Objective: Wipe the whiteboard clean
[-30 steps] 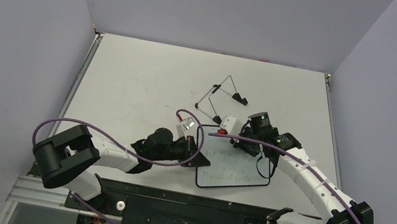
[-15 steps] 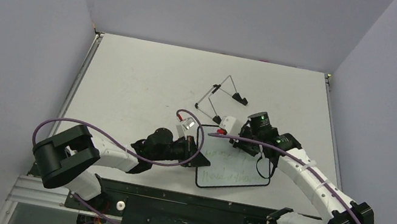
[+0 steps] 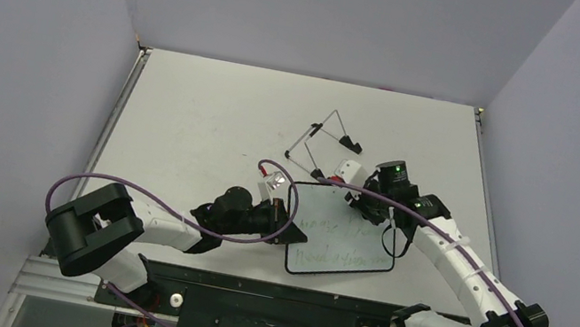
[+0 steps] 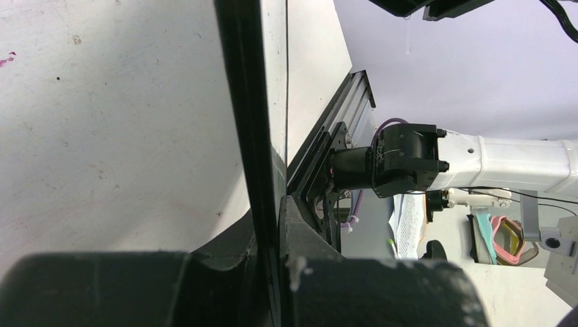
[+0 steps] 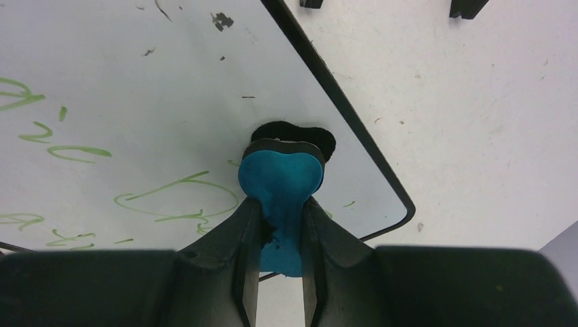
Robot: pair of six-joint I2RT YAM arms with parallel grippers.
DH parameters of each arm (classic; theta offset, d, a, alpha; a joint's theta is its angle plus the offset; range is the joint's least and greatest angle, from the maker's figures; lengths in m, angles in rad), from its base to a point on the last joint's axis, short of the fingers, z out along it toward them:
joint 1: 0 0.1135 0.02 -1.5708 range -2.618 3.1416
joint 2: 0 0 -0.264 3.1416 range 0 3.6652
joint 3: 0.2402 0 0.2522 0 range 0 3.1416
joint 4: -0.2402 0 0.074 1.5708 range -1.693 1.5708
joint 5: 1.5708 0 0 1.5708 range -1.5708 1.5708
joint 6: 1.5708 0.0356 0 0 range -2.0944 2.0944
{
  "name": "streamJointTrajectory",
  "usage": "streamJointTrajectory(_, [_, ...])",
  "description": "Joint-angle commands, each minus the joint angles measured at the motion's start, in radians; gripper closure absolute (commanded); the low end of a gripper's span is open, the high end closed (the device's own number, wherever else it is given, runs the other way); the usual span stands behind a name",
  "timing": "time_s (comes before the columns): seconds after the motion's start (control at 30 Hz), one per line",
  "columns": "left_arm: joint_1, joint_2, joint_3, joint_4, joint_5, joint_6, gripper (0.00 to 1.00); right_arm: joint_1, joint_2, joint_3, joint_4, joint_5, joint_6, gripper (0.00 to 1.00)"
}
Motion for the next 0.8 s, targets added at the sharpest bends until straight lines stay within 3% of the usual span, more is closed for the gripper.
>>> streamJointTrajectory(0.0, [-0.003,-0.04,0.012,0.05,0.018,0.045,1.0,-0.006,-0.048,0.009,0.031,-0.043,0.019,1.0])
streamJointTrajectory(0.2, [-0.004,-0.044,0.014,0.046,0.016,0.049,1.0,0.021,-0.026,0.025,-0.062,-0.141,-0.072,1.0])
streamJointTrajectory(0.37, [-0.005,-0.044,0.013,0.04,0.012,0.052,1.0,-0.02,-0.01,0.029,0.077,0.094,0.094,1.0])
streamJointTrajectory(0.57, [-0.005,-0.035,0.02,0.028,0.011,0.058,1.0,-0.104,-0.105,0.02,0.056,-0.04,0.09,1.0])
streamJointTrajectory(0.77, [-0.009,-0.029,0.027,0.026,0.013,0.06,1.0,-0.075,-0.03,0.035,-0.049,-0.141,-0.016,1.0])
